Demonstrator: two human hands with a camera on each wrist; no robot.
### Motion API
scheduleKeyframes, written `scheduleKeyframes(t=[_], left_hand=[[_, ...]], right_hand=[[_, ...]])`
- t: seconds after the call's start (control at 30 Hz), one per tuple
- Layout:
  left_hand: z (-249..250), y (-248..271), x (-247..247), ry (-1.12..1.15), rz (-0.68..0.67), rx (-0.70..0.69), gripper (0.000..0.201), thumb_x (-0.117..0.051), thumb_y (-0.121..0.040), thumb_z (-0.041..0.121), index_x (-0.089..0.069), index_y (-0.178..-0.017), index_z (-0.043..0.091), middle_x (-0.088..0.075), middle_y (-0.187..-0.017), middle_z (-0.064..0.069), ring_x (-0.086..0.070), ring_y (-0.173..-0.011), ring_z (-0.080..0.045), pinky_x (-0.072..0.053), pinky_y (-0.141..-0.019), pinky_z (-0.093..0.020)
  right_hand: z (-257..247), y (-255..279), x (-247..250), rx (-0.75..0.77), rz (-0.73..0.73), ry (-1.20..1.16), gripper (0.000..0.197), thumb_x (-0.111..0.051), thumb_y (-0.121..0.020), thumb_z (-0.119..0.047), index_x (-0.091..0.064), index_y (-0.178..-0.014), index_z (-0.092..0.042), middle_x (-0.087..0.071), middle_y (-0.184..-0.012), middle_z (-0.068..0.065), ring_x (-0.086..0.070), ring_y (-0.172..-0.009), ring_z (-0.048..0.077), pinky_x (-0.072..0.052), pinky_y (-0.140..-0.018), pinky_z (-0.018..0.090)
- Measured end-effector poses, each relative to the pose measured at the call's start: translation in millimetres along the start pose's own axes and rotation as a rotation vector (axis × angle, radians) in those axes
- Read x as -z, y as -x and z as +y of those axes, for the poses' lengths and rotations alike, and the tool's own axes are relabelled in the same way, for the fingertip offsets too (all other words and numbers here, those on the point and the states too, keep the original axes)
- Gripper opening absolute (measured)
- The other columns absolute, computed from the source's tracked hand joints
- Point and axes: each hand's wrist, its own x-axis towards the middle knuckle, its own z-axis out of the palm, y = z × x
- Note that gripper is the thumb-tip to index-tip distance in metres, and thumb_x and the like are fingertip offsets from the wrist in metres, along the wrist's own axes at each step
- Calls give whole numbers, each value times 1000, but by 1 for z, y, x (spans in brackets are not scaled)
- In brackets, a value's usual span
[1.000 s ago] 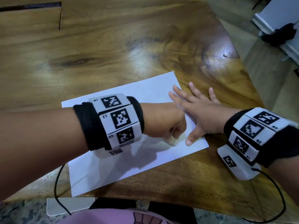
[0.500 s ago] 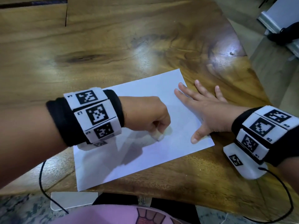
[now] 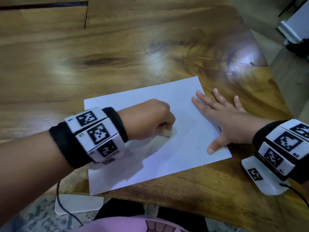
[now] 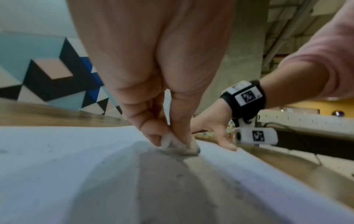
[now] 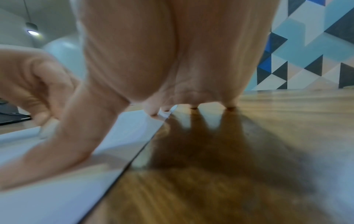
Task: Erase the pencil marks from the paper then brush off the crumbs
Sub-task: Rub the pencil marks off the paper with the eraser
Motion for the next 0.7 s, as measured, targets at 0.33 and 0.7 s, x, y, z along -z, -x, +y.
scheduleKeyframes(t=[0.33,0.7], left_hand=[[-13,47,-8,35,-179,12,19,-60,-80,8,-69,-86,23,-45,-76,14,-48,-66,2,-38,-59,-12],[-13,36,-6,82,-193,112,11,-66,-76,15,-70,-84,21,-52,-71,16,-51,-67,4,-33,-59,-5]], right_hand=[[-4,3,3,-11,0,29,138,-77,-52,-59,34,-133,-41,47,-130,-27,43,-129,14,16,-109,59],[-23,-8,-8,121,132,23,136,-71,-59,-62,28,-140,-17,43,-135,-11,34,-128,1,13,-116,31]])
